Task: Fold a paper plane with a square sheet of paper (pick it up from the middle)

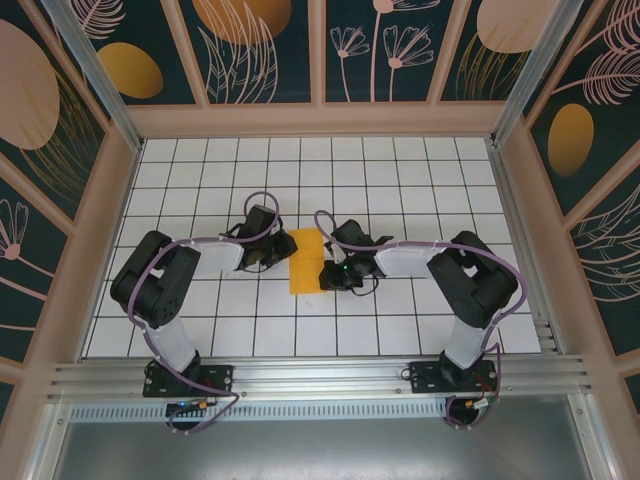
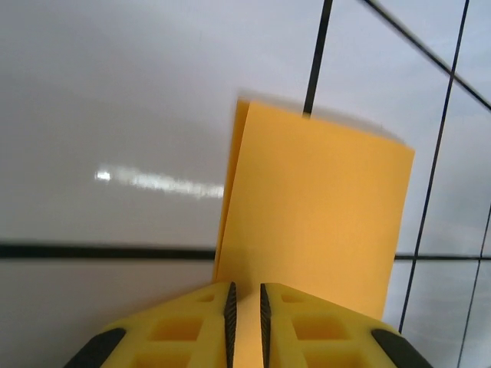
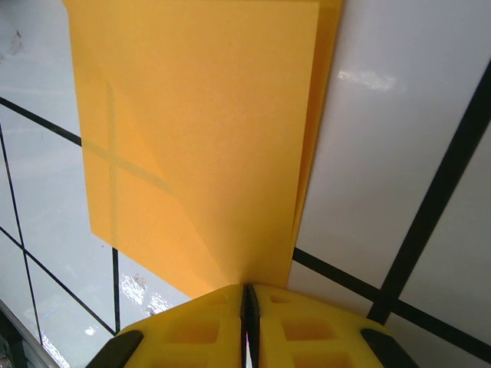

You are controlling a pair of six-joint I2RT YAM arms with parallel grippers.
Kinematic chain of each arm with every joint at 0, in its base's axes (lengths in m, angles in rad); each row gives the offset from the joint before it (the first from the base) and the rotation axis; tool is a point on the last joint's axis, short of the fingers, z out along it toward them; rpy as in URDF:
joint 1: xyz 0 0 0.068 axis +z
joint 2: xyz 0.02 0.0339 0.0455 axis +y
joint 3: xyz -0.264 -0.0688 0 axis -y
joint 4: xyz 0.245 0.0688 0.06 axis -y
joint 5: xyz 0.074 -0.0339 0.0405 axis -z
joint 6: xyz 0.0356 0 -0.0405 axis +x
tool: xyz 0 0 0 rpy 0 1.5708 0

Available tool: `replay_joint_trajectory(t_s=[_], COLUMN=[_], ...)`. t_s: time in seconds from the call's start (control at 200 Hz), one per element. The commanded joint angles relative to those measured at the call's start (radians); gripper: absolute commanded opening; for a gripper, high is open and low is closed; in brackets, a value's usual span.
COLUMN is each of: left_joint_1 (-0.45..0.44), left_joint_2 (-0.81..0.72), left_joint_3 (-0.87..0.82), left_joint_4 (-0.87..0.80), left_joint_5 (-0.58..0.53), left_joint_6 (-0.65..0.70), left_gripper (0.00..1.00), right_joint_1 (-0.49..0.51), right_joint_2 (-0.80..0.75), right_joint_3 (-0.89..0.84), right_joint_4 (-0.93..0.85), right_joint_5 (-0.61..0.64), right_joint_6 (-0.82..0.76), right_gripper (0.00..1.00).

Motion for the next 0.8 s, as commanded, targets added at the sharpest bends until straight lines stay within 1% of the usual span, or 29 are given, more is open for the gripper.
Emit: replay_joint_trajectory(t_s=[0.0, 0.135, 0.145, 0.255, 0.375, 0.55, 0.676, 0.796], left_joint_1=[0.014, 0.014, 0.014, 0.009, -0.030, -0.121, -0.153, -0.173], left_joint_2=[0.005, -0.057, -0.082, -0.162, -0.210, -0.191, -0.155, -0.118], left_joint_3=[0.052, 0.055, 0.054, 0.000, -0.078, -0.129, -0.146, -0.156], left_joint_4=[-0.057, -0.072, -0.070, -0.028, 0.045, 0.109, 0.165, 0.204], left_joint_5=[-0.063, -0.061, -0.059, 0.003, 0.059, 0.100, 0.141, 0.180], left_joint_6=[0.061, 0.077, 0.078, 0.045, -0.018, -0.090, -0.140, -0.172], left_gripper=[0.20, 0.22, 0.22, 0.23, 0.23, 0.18, 0.12, 0.09], right_joint_1=[0.004, 0.004, 0.003, 0.003, 0.003, 0.003, 0.003, 0.003], right_joint_2=[0.071, 0.069, 0.070, 0.074, 0.077, 0.083, 0.087, 0.092], right_joint_3=[-0.040, -0.040, -0.040, -0.043, -0.049, -0.055, -0.050, -0.047], right_joint_4=[-0.125, -0.121, -0.120, -0.115, -0.107, -0.100, -0.106, -0.107], right_joint_5=[0.114, 0.111, 0.110, 0.104, 0.099, 0.093, 0.097, 0.098], right_joint_6=[-0.002, 0.000, 0.000, 0.002, 0.004, 0.009, 0.008, 0.009], right_gripper=[0.14, 0.14, 0.14, 0.14, 0.14, 0.13, 0.13, 0.13])
